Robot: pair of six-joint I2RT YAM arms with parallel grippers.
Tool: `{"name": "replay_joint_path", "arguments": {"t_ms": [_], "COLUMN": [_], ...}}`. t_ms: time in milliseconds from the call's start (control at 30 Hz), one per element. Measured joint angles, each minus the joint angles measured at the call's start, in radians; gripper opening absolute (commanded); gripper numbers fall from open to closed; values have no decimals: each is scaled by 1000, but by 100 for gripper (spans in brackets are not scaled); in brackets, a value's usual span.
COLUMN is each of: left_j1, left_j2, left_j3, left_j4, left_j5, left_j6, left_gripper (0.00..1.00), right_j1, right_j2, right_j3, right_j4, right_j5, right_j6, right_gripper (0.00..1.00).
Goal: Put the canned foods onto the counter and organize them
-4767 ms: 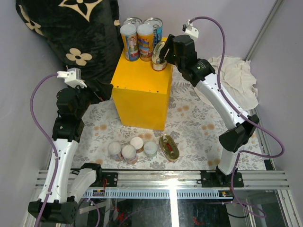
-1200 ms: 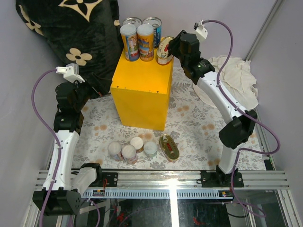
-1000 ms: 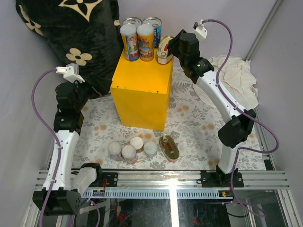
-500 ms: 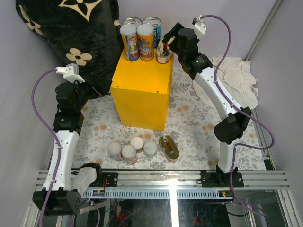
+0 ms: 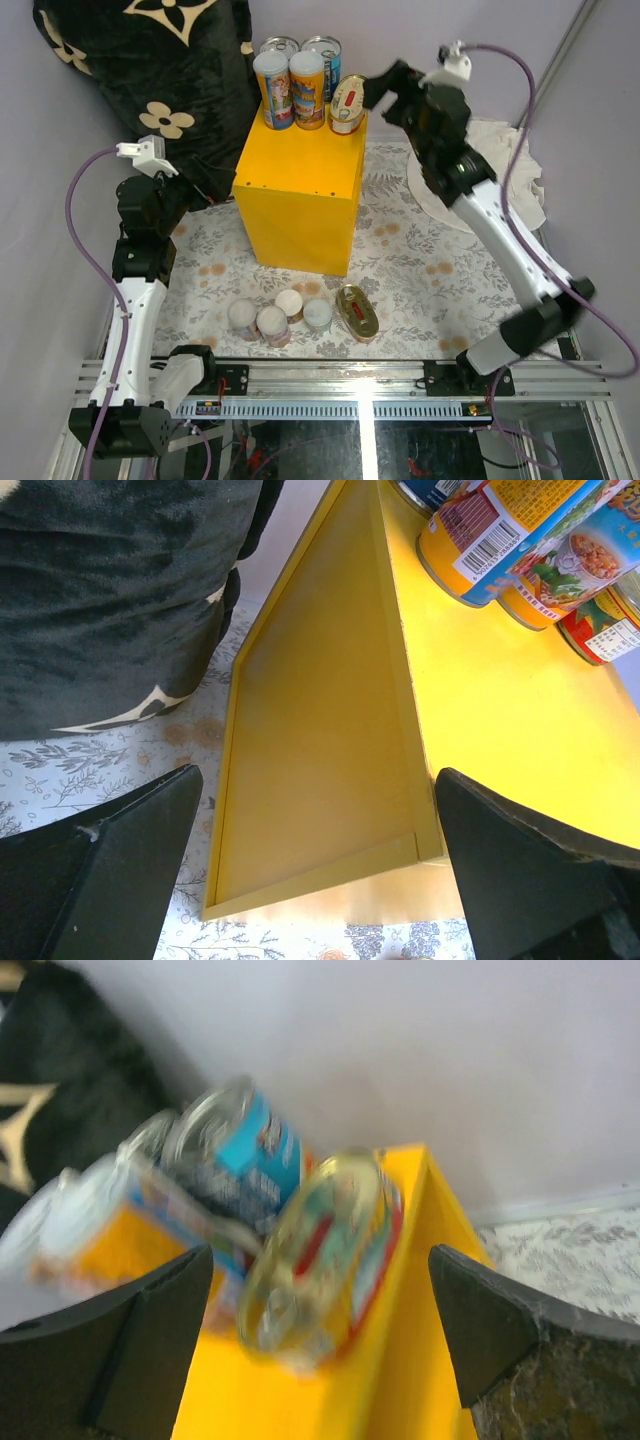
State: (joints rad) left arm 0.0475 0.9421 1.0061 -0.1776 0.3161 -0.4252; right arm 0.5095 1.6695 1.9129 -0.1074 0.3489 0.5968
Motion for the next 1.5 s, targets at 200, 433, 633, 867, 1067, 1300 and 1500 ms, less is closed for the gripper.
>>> {"name": "replay_joint_path", "arguments": {"t_ms": [200,433,633,867,1067,1300,1500], "left_j1": [1,10,11,11,11,11,11], "left_j2": [-35,-99,-117,-151,-194,-297,-274], "left_j3": [-9,-86,-181,-214,-228,-297,-298], "left_j4": [-21,-30,-113,-165,-176,-151,-151], "left_j5": [-10,-15,-22,-84,-139,-166,-172], "left_j6": [14,12,12,9,8,3,-4], "left_gripper": [100,100,100,100,100,100,100], "right_j1": [0,0,146,520,618,652,652], "right_j2": [-544,-723,-752,-652,-480,-322,-204], "right_j3": [-771,-1041,-1159,-1238,-1315,-1317,-1279], "right_j4": [399,512,449,395,558,750,813], "right_j5": [-253,-657,-888,-818,-758,-763,-790], "right_j6": [-118,-255,-344,-525,-613,-690,-760], "right_gripper": [100,100,100,100,100,100,100]}}
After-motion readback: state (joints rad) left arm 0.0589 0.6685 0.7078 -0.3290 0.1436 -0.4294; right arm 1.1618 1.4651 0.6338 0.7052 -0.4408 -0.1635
